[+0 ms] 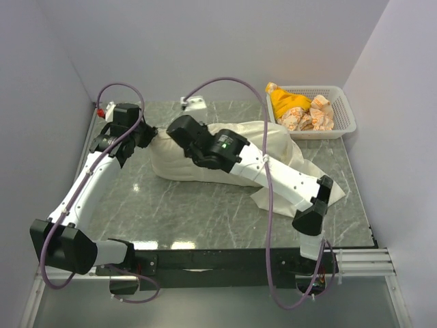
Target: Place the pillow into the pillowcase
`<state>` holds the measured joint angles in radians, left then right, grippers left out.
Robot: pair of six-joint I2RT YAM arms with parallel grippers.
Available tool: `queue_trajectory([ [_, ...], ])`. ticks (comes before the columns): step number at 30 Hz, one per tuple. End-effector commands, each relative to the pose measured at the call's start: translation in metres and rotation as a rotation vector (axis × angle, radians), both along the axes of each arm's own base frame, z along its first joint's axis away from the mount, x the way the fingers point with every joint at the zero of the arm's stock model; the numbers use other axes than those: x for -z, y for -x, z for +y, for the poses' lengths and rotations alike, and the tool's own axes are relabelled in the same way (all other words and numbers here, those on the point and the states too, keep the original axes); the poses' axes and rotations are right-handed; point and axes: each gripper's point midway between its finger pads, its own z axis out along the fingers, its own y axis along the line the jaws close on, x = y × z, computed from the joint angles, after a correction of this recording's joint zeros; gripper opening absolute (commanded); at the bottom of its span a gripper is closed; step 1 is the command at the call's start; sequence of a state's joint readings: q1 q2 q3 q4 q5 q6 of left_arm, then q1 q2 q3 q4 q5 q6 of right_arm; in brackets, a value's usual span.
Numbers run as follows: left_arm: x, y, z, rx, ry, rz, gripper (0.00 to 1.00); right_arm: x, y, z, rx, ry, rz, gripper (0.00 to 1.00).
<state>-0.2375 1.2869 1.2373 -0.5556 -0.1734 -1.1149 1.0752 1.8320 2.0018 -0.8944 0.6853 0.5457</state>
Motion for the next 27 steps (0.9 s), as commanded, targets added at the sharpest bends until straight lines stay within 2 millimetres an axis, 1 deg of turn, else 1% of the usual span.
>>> queue_trajectory([
  [1,-0.023,0.004,-0.010,0.059,0.008,-0.031,0.01,-0.049,0.075,0.092,-0.354,-0.146,0.021,0.06],
  [2,-0.024,0.004,-0.009,0.044,-0.009,-0.032,0.01,-0.037,0.078,0.098,-0.356,-0.120,0.037,0.04],
  [3,-0.016,0.009,-0.006,0.036,-0.016,0.003,0.01,-0.038,0.082,0.104,-0.398,-0.121,0.032,0.04],
  [5,-0.015,0.010,-0.010,0.063,-0.009,-0.008,0.01,-0.032,0.080,0.102,-0.427,-0.122,0.050,0.02],
  [6,-0.018,0.009,-0.012,0.092,-0.020,-0.035,0.01,-0.033,0.075,0.099,-0.427,-0.125,0.048,0.02],
  [7,-0.020,0.010,-0.015,0.116,-0.021,-0.040,0.01,-0.037,0.068,0.088,-0.416,-0.136,0.053,0.00],
  [8,-0.020,0.010,-0.018,0.141,-0.023,-0.041,0.01,-0.041,0.068,0.085,-0.441,-0.143,0.054,0.00],
  [9,-0.026,0.008,-0.023,0.189,-0.040,-0.074,0.01,-0.049,0.068,0.085,-0.470,-0.169,0.044,0.00],
  [10,-0.028,0.010,-0.034,0.250,-0.020,-0.077,0.01,-0.067,0.065,0.077,-0.484,-0.205,0.026,0.01],
  [11,-0.027,0.012,-0.040,0.289,-0.022,-0.069,0.01,-0.075,0.068,0.075,-0.518,-0.217,0.035,0.01],
  [12,-0.035,0.015,-0.044,0.320,-0.036,-0.077,0.01,-0.104,0.065,0.069,-0.519,-0.263,-0.005,0.01],
  [13,-0.039,0.020,-0.052,0.353,-0.052,-0.083,0.01,-0.115,0.058,0.064,-0.509,-0.271,-0.020,0.01],
  [14,-0.049,0.026,-0.055,0.364,-0.064,-0.107,0.01,-0.124,0.057,0.056,-0.516,-0.260,-0.024,0.01],
  [15,-0.060,0.030,-0.056,0.381,-0.081,-0.137,0.03,-0.160,0.058,0.048,-0.530,-0.328,-0.081,0.01],
  [16,-0.067,0.036,-0.061,0.407,-0.078,-0.159,0.13,-0.175,0.059,0.043,-0.541,-0.360,-0.098,0.01],
  [17,-0.079,0.044,-0.062,0.438,-0.082,-0.196,0.17,-0.192,0.053,0.032,-0.539,-0.405,-0.128,0.01],
  [18,-0.089,0.048,-0.063,0.461,-0.089,-0.223,0.21,-0.212,0.065,0.021,-0.594,-0.463,-0.140,0.01],
  [19,-0.094,0.053,-0.064,0.487,-0.097,-0.231,0.32,-0.224,0.067,0.011,-0.599,-0.501,-0.158,0.00],
  [20,-0.100,0.060,-0.067,0.523,-0.098,-0.242,0.36,-0.242,0.057,-0.004,-0.574,-0.556,-0.208,0.00],
  [21,-0.112,0.063,-0.065,0.539,-0.123,-0.272,0.37,-0.235,0.056,-0.009,-0.581,-0.559,-0.194,0.00],
  [22,-0.115,0.065,-0.064,0.543,-0.129,-0.277,0.39,-0.257,0.067,-0.028,-0.603,-0.605,-0.235,0.00],
  [23,-0.123,0.070,-0.064,0.556,-0.133,-0.297,0.40,-0.265,0.068,-0.036,-0.607,-0.635,-0.245,0.00],
  [24,-0.127,0.073,-0.065,0.566,-0.133,-0.310,0.42,-0.274,0.061,-0.052,-0.584,-0.647,-0.269,0.00],
  [25,-0.129,0.074,-0.065,0.574,-0.134,-0.319,0.50,-0.277,0.065,-0.054,-0.618,-0.663,-0.258,0.00],
  [26,-0.133,0.075,-0.066,0.584,-0.138,-0.333,0.55,-0.281,0.065,-0.058,-0.618,-0.679,-0.250,0.00],
  [27,-0.135,0.075,-0.065,0.582,-0.146,-0.339,0.59,-0.287,0.055,-0.066,-0.603,-0.691,-0.265,0.00],
])
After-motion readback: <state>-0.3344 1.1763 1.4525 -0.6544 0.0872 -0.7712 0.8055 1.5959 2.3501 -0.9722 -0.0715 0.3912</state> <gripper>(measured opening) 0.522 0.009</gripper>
